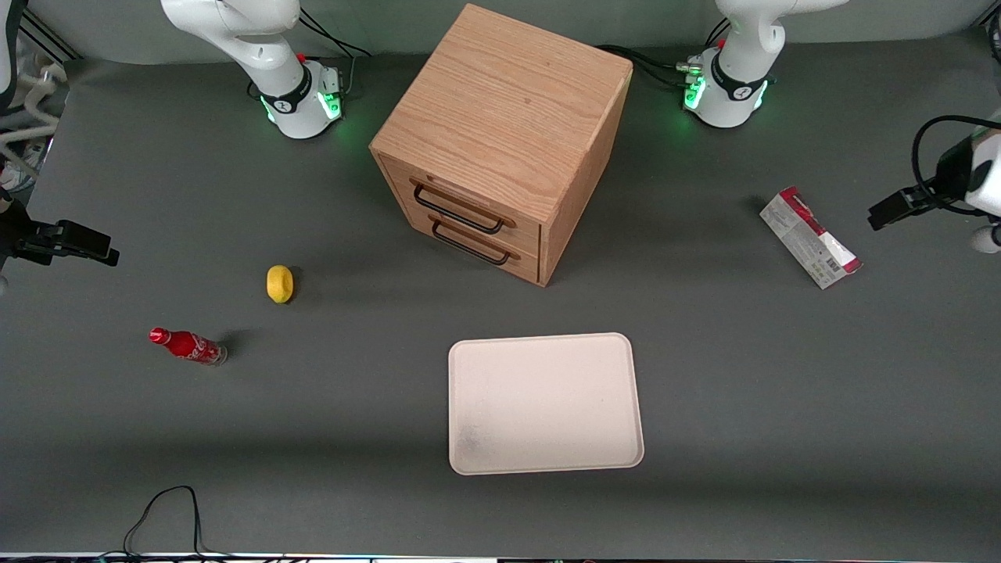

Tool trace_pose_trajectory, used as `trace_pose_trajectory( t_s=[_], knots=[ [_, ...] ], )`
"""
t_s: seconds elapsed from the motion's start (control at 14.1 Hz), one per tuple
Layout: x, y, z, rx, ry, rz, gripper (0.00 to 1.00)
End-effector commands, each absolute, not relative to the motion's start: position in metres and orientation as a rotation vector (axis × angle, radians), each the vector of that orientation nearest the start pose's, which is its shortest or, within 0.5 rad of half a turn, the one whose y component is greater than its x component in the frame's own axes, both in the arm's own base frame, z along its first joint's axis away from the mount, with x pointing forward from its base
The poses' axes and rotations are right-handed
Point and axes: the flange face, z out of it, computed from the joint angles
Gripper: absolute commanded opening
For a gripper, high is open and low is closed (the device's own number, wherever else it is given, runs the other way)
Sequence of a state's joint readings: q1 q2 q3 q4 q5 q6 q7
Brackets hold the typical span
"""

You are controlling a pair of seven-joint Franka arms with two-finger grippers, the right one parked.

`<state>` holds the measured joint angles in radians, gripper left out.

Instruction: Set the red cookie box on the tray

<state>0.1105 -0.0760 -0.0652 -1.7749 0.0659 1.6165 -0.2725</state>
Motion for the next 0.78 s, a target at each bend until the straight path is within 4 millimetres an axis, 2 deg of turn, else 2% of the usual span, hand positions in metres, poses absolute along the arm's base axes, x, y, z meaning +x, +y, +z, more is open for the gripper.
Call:
trace_pose_trajectory(
  t_s=[0.0, 0.07, 0.21, 0.71],
  knots=[
    [0.5327, 0.0176, 0.5917, -3.018, -0.397, 0.153, 1.00],
    [0.5367, 0.0209, 0.5963, -3.019, -0.416, 0.142, 1.00],
    [0.5417, 0.0232, 0.5932, -3.019, -0.421, 0.154, 1.00],
    [0.5377, 0.0217, 0.5883, -3.041, -0.414, 0.229, 1.00]
  ],
)
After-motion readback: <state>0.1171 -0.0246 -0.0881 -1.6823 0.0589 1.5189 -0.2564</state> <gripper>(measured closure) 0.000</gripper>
